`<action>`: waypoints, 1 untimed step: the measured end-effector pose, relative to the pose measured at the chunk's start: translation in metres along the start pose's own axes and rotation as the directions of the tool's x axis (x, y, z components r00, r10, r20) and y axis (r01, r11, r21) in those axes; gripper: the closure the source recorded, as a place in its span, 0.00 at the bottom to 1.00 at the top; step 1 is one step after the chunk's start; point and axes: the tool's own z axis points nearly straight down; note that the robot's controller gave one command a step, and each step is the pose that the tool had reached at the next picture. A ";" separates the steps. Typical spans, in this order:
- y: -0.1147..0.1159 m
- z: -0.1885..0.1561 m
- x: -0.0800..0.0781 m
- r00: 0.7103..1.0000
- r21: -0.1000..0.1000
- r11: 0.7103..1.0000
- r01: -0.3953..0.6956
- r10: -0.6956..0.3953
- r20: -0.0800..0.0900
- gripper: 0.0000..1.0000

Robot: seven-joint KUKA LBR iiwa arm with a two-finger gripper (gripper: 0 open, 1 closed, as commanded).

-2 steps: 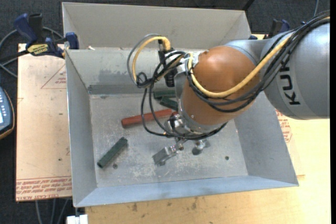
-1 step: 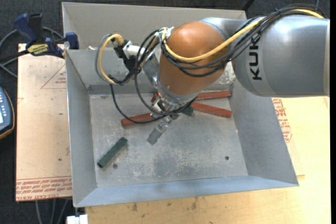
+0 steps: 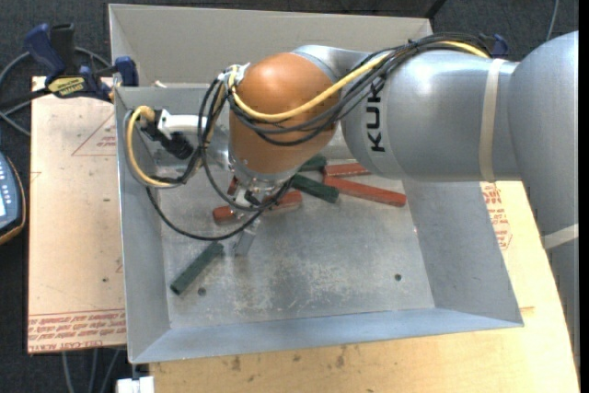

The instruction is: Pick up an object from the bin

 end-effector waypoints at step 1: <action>-0.021 -0.054 0.033 0.937 0.002 0.937 0.350 -0.350 -0.003 0.00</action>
Offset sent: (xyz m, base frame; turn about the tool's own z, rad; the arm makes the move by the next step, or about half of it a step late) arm 0.0380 0.0029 0.0523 -0.3636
